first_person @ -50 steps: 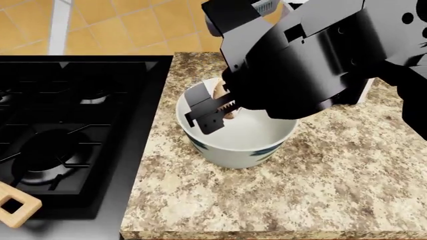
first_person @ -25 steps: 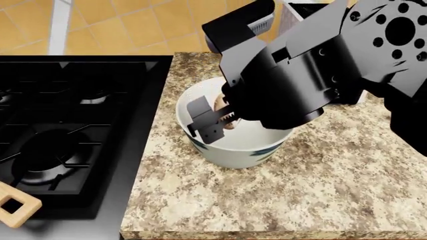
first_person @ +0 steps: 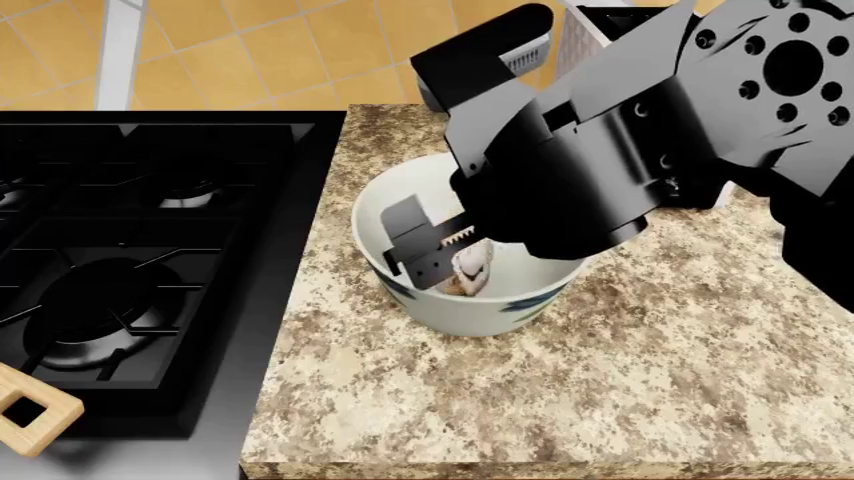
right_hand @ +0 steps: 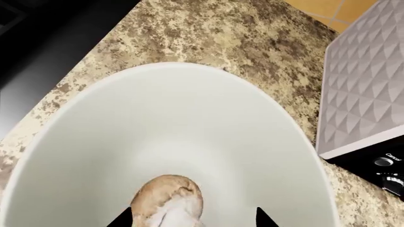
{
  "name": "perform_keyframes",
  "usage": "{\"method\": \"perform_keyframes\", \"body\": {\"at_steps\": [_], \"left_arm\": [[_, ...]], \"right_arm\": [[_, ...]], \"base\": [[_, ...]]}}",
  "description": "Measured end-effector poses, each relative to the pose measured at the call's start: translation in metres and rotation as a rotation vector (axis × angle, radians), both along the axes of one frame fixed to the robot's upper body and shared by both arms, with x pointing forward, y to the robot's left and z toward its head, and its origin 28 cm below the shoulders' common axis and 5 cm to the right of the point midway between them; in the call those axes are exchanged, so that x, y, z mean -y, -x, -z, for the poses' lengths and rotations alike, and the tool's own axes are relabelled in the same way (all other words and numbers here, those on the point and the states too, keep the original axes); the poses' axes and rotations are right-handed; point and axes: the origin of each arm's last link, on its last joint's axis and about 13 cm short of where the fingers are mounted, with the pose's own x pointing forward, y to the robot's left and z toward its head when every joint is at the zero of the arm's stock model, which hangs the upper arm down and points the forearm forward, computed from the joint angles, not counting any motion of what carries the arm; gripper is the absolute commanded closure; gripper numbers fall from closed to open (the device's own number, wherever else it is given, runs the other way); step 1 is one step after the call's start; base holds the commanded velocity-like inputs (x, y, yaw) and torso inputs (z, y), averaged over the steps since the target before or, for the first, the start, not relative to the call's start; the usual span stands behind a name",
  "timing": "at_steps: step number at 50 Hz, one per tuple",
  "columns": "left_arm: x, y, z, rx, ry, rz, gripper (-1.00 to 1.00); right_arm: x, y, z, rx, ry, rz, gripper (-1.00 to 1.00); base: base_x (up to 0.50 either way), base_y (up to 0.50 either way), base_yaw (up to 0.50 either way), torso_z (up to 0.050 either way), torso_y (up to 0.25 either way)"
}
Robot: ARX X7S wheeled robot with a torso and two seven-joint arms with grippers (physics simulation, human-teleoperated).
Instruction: Pick the mushroom from the pan and place it in the bowl.
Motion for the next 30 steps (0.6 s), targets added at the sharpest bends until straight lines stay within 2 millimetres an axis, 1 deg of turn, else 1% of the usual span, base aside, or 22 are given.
{"method": "perform_keyframes", "body": {"at_steps": [17, 30], "left_arm": [[0.0, 0.0, 0.0, -0.001, -0.002, 0.001, -1.0], [0.001, 0.001, -0.001, -0.001, -0.002, 0.0, -1.0]], "right_arm": [[0.002, 0.002, -0.007, 0.03, 0.014, 0.014, -1.0], [0.002, 0.011, -0.026, 0.089, 0.015, -0.009, -1.0]], "base": [[0.0, 0.0, 0.0, 0.0, 0.0], [0.0, 0.0, 0.0, 0.0, 0.0]]}}
